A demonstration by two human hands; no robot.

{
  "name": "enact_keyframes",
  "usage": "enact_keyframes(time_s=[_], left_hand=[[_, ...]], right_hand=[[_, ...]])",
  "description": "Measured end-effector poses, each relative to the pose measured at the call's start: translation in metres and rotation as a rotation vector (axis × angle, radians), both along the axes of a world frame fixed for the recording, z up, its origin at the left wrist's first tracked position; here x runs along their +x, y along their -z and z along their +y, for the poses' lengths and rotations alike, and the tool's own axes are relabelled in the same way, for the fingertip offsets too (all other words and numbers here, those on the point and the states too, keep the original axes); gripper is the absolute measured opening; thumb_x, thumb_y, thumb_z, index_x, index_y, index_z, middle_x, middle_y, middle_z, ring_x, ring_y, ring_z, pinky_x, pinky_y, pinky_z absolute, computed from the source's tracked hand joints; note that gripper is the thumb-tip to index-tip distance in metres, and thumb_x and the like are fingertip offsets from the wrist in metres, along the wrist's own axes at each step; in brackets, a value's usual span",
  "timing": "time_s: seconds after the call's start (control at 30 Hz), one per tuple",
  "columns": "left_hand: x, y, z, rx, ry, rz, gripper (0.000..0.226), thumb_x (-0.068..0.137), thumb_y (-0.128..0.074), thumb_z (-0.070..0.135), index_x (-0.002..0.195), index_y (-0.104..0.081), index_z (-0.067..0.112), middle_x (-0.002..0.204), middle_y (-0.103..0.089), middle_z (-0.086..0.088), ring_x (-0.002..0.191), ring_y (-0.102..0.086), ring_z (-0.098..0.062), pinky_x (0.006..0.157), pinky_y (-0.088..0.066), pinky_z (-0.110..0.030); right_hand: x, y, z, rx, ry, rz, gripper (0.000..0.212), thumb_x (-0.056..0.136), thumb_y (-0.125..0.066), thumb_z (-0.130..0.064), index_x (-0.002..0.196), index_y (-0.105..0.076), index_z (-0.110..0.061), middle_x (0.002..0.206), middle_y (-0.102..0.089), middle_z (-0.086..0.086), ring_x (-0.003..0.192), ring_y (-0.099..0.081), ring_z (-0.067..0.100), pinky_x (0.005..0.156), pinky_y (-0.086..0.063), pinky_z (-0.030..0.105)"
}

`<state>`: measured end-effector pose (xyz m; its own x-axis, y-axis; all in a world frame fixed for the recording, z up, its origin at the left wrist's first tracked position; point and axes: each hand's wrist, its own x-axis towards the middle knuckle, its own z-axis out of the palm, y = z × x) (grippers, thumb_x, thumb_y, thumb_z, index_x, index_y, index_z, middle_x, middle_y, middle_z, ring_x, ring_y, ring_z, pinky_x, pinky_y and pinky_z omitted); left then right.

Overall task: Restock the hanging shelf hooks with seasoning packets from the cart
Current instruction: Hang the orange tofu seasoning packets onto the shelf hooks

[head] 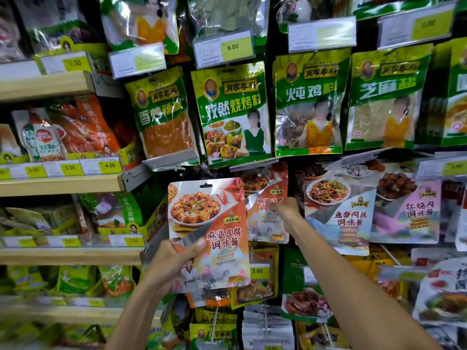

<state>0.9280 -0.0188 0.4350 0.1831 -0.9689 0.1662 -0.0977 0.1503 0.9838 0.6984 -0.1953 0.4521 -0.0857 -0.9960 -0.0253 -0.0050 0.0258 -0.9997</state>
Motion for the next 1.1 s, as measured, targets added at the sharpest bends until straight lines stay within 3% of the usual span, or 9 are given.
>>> enact_keyframes(time_s=[0.1, 0.17, 0.27, 0.43, 0.57, 0.7, 0.87, 1.0, 1.1], left_hand=[[0.001, 0.006, -0.001, 0.039, 0.022, 0.01, 0.031, 0.062, -0.081, 0.032, 0.055, -0.069, 0.004, 0.065, -0.07, -0.016, 0.061, -0.069, -0.026, 0.057, -0.055, -0.029], [0.001, 0.012, -0.003, 0.076, 0.074, 0.032, 0.048, 0.063, -0.083, 0.035, 0.067, -0.065, -0.01, 0.077, -0.067, -0.025, 0.074, -0.066, -0.034, 0.074, -0.054, -0.04], [-0.008, 0.019, -0.007, 0.09, 0.145, 0.037, 0.067, 0.066, -0.085, 0.037, 0.084, -0.059, -0.023, 0.08, -0.059, -0.027, 0.076, -0.056, -0.034, 0.073, -0.045, -0.04], [-0.041, 0.013, -0.027, 0.121, 0.242, 0.008, 0.028, 0.068, -0.081, 0.036, 0.057, -0.071, 0.012, 0.056, -0.067, -0.004, 0.051, -0.064, -0.012, 0.051, -0.048, -0.021], [-0.068, 0.002, -0.053, 0.129, 0.266, 0.064, 0.039, 0.063, -0.082, 0.034, 0.077, -0.07, -0.001, 0.076, -0.073, -0.016, 0.071, -0.071, -0.021, 0.063, -0.055, -0.028], [-0.082, 0.0, -0.074, 0.165, 0.251, 0.107, 0.035, 0.069, -0.08, 0.027, 0.079, -0.063, -0.002, 0.073, -0.068, -0.014, 0.073, -0.067, -0.025, 0.07, -0.053, -0.034], [-0.085, 0.003, -0.086, 0.179, 0.284, 0.149, 0.034, 0.068, -0.079, 0.025, 0.067, -0.058, -0.001, 0.058, -0.064, -0.009, 0.052, -0.061, -0.019, 0.05, -0.049, -0.024], [-0.086, 0.007, -0.099, 0.198, 0.294, 0.153, 0.042, 0.063, -0.083, 0.028, 0.075, -0.056, -0.002, 0.077, -0.066, -0.016, 0.073, -0.067, -0.026, 0.07, -0.059, -0.036], [-0.087, 0.009, -0.11, 0.217, 0.239, 0.158, 0.054, 0.063, -0.085, 0.032, 0.096, -0.053, 0.004, 0.101, -0.053, -0.023, 0.094, -0.054, -0.037, 0.091, -0.047, -0.05]], right_hand=[[0.001, 0.004, -0.003, -0.003, 0.049, 0.055, 0.028, 0.093, -0.059, -0.011, 0.117, -0.059, 0.003, 0.118, -0.062, 0.02, 0.112, -0.057, 0.035, 0.087, -0.044, 0.038], [-0.002, 0.008, 0.007, -0.027, 0.003, 0.089, 0.026, 0.095, -0.055, -0.014, 0.116, -0.061, 0.001, 0.113, -0.065, 0.019, 0.108, -0.06, 0.034, 0.092, -0.047, 0.041], [-0.013, 0.012, 0.037, -0.126, -0.06, 0.125, 0.029, 0.096, -0.055, -0.012, 0.123, -0.055, -0.001, 0.112, -0.066, 0.013, 0.104, -0.062, 0.027, 0.092, -0.05, 0.041], [-0.057, 0.008, 0.106, -0.401, 0.014, 0.21, 0.02, 0.097, -0.051, -0.008, 0.112, -0.058, -0.019, 0.11, -0.062, -0.007, 0.106, -0.058, 0.011, 0.085, -0.044, 0.018], [-0.088, -0.033, 0.151, -0.633, 0.132, 0.187, 0.016, 0.096, -0.053, -0.014, 0.096, -0.062, -0.028, 0.096, -0.07, -0.01, 0.088, -0.068, 0.006, 0.077, -0.053, 0.021], [-0.108, -0.07, 0.166, -0.771, 0.21, 0.217, 0.018, 0.098, -0.05, -0.013, 0.096, -0.062, -0.027, 0.095, -0.071, -0.006, 0.085, -0.069, 0.006, 0.076, -0.056, 0.023], [-0.115, -0.085, 0.171, -0.833, 0.273, 0.242, 0.019, 0.098, -0.05, -0.012, 0.095, -0.059, -0.028, 0.093, -0.07, -0.006, 0.085, -0.069, 0.008, 0.079, -0.056, 0.025], [-0.111, -0.112, 0.165, -0.939, 0.346, 0.342, 0.014, 0.098, -0.05, -0.014, 0.105, -0.061, -0.021, 0.095, -0.066, -0.009, 0.089, -0.066, 0.009, 0.081, -0.054, 0.022], [-0.102, -0.156, 0.152, -1.173, 0.495, 0.539, 0.022, 0.097, -0.051, -0.013, 0.115, -0.062, -0.011, 0.106, -0.061, -0.004, 0.1, -0.058, 0.01, 0.088, -0.042, 0.015]])
